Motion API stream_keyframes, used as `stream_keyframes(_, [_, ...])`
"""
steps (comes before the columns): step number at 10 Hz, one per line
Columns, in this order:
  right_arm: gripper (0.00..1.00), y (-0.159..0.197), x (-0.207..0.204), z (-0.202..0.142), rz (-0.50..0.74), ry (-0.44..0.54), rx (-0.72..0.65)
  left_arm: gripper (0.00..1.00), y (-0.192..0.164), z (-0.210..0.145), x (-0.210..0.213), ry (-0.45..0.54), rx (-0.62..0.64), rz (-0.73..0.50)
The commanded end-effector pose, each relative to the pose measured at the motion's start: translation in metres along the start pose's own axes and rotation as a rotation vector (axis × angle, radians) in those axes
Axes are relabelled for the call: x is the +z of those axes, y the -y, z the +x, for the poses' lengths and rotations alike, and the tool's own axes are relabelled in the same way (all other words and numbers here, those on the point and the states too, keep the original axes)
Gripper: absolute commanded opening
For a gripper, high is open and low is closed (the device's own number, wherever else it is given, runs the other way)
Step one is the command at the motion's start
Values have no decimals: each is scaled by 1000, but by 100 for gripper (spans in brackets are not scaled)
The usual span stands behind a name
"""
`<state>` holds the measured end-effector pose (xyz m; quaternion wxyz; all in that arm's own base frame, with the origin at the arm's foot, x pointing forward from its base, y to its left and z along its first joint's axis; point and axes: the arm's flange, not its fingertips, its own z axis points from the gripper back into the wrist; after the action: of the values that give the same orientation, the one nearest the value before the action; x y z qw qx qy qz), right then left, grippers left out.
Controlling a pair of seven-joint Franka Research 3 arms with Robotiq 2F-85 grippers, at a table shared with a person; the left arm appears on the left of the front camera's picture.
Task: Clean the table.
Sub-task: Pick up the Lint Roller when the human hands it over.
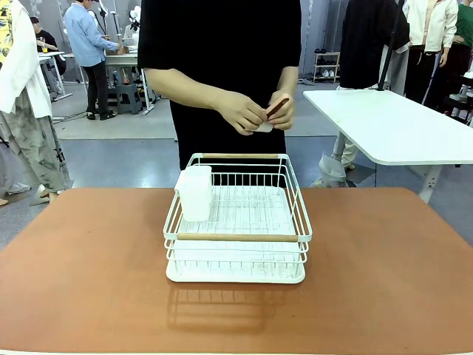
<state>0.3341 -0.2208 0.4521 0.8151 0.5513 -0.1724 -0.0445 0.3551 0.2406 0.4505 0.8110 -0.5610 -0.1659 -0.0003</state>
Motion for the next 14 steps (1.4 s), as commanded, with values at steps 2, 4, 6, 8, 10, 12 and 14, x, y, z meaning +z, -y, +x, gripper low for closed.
stream_keyframes(2, [100,-1,0,-1,16,4,15,100,0,-3,2,-1,-6,-12])
stream_keyframes(4, [100,-1,0,-1,16,4,15,100,0,-3,2,-1,-6,-12])
stream_keyframes(6, [100,-1,0,-1,16,4,15,100,0,-3,2,-1,-6,-12])
stream_keyframes(8, [100,-1,0,-1,16,4,15,100,0,-3,2,-1,-6,-12])
stream_keyframes(10, [100,-1,0,-1,16,4,15,100,0,-3,2,-1,-6,-12])
stream_keyframes(12, [100,-1,0,-1,16,4,15,100,0,-3,2,-1,-6,-12])
stream_keyframes(14, [100,-1,0,-1,16,4,15,100,0,-3,2,-1,-6,-12])
